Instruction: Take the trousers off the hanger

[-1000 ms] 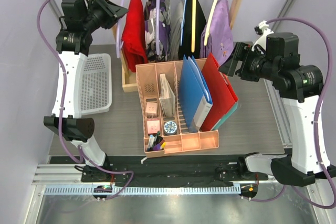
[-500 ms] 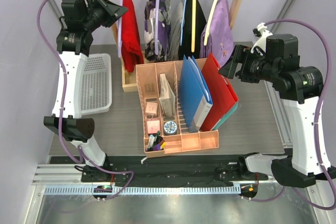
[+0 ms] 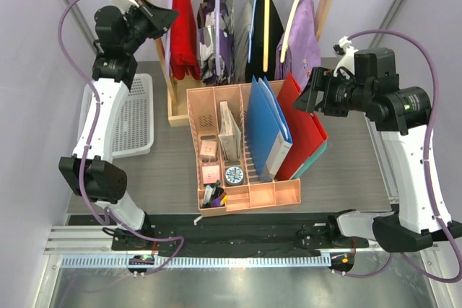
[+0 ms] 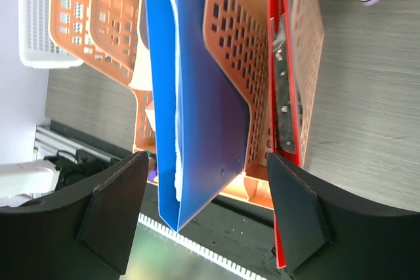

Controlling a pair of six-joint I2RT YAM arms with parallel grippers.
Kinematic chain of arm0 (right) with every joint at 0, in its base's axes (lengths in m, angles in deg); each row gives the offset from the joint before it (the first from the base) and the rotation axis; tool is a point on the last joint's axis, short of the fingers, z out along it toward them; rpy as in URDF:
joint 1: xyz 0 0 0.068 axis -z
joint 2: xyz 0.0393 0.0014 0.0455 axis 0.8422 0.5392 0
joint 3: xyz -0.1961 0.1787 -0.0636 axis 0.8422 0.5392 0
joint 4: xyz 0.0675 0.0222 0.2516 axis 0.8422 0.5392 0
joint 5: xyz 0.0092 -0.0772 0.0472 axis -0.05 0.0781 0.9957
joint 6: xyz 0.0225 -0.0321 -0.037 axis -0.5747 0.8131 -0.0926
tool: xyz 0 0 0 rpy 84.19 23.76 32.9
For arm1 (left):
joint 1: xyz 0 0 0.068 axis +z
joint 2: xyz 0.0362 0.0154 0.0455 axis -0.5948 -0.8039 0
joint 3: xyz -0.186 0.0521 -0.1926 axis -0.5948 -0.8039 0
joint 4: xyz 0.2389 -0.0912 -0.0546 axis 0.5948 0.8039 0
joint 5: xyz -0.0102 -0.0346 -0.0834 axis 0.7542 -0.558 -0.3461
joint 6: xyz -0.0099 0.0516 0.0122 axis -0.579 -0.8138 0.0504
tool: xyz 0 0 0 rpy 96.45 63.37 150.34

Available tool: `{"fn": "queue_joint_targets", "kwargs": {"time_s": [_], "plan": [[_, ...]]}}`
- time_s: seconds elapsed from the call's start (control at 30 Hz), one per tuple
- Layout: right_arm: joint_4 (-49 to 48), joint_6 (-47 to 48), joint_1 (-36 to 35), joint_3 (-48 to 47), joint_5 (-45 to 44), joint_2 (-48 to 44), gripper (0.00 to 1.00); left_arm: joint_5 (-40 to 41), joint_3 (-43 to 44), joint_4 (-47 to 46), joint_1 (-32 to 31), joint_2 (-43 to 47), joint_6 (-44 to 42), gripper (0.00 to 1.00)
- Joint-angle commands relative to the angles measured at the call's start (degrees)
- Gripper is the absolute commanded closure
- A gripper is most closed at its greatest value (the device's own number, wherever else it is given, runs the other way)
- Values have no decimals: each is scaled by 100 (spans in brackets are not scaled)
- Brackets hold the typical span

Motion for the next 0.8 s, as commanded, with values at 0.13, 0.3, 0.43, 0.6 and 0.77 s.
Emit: {"fn": "queue_joint_targets", "kwargs": {"time_s": [0.13, 0.3, 0.43, 0.6, 0.77], "plan": [[-255, 44, -417, -487, 253, -82, 21, -239, -702, -3295, 20, 260, -541, 100], [-220, 78, -532, -831, 174, -90, 21, -336, -1342, -4086, 29, 576, -638, 100], [-159, 193, -620, -875, -98, -134, 21, -362, -1581, -4385, 29, 682, -691, 100], [-150, 219, -716, -875, -116, -47, 21, -415, -1958, -4825, 81, 972, -682, 100], [-141, 219, -813, -1042, -125, 103, 21, -590, -1881, -5229, 82, 956, -560, 100]]}}
